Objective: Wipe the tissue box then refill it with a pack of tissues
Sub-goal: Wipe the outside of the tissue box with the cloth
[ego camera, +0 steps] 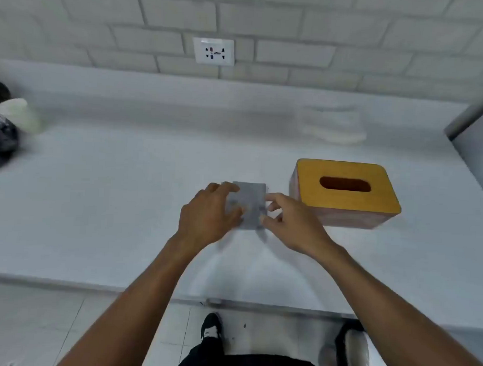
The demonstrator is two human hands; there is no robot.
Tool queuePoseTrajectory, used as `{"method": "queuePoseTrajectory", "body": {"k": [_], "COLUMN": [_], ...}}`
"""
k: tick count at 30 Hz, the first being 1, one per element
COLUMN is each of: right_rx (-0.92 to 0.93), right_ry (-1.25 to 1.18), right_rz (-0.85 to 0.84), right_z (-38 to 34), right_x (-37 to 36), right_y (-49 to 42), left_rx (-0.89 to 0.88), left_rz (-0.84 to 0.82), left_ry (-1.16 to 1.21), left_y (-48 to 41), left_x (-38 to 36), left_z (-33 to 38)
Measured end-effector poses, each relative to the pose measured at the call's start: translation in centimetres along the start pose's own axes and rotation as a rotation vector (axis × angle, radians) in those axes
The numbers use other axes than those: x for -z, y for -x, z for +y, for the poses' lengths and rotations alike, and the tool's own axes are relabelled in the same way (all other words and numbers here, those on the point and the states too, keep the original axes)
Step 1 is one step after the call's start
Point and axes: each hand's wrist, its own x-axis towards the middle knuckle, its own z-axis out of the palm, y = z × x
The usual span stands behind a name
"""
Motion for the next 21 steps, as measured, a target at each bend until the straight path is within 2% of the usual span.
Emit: {"method": "queuePoseTrajectory", "body": {"k": [4, 7, 17, 21], "right_rx": [-0.195, -0.277, -0.293, -0.213], "right_ry": [0.135, 0.174, 0.001, -0.236], "right_rz": [-0.064, -0.027, 0.077, 0.202], "right_z": [-0.7, -1.1, -1.0, -1.7], "right_x": [-3.4, -4.9, -6.8, -6.5], "right_y": [-2.1, -3.8, -4.3, -2.1], "left_rx": [0.166, 0.257, 0.338, 0.295], "left_rz": [-0.153, -0.145, -0.216, -0.201], "left_ry": [0.033, 0.164, 0.526, 0.842], "left_y": [-1.7, -3.3, -5.8, -4.5], "left_x": [-1.6, -2.4, -3.5, -3.2], "left_z": [-3.1, -4.5, -4.9, -3.7]}}
